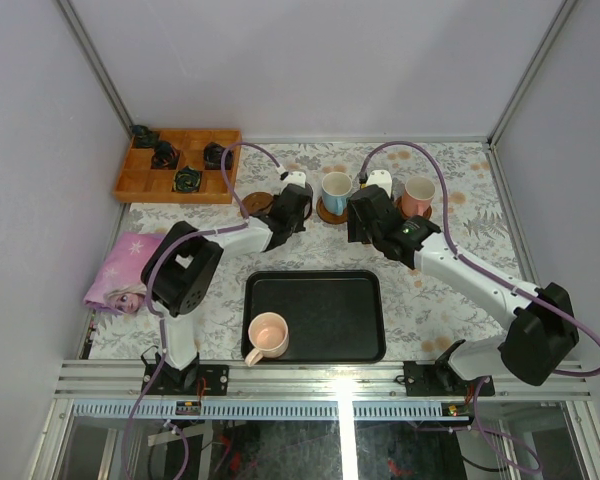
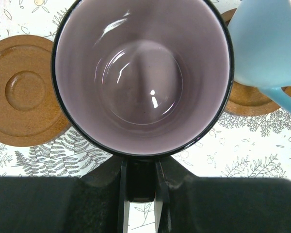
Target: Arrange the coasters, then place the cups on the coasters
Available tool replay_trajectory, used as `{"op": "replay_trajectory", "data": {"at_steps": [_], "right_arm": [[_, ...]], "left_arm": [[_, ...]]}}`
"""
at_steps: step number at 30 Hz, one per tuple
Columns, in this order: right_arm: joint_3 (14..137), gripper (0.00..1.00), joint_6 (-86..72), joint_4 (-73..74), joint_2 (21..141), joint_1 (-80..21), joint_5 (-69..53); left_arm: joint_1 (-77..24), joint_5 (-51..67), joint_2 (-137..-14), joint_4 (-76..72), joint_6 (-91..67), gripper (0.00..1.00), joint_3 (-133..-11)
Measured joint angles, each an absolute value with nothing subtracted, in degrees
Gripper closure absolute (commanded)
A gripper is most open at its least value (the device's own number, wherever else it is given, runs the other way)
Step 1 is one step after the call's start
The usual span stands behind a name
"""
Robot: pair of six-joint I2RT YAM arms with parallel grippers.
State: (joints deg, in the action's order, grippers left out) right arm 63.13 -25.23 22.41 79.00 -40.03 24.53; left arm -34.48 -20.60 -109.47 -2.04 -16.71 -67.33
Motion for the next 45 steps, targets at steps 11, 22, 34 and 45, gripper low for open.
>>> {"op": "replay_trajectory", "data": {"at_steps": [11,22,34,45], "right_arm": [[63.6,0.4,-25.0,22.5,81.4,-40.0,24.5],[65.0,0.4,-25.0,22.9,82.7,-40.0,24.4],[65.3,0.4,-25.0,22.9,83.2,-40.0,24.3],[65.4,0.4,-25.1,22.9,83.6,-40.0,24.3]], "left_arm": [[-33.2,-20.8,-109.7,-2.1,-15.9,1.0,-67.8],[-32.8,-20.1,-110.1,-2.1,-15.9,1.0,-67.8],[-32.8,-19.3,-111.0,-2.1,-15.9,0.99,-68.5],[-32.8,-20.8,-111.2,-1.8,-15.9,0.68,-68.7]]}}
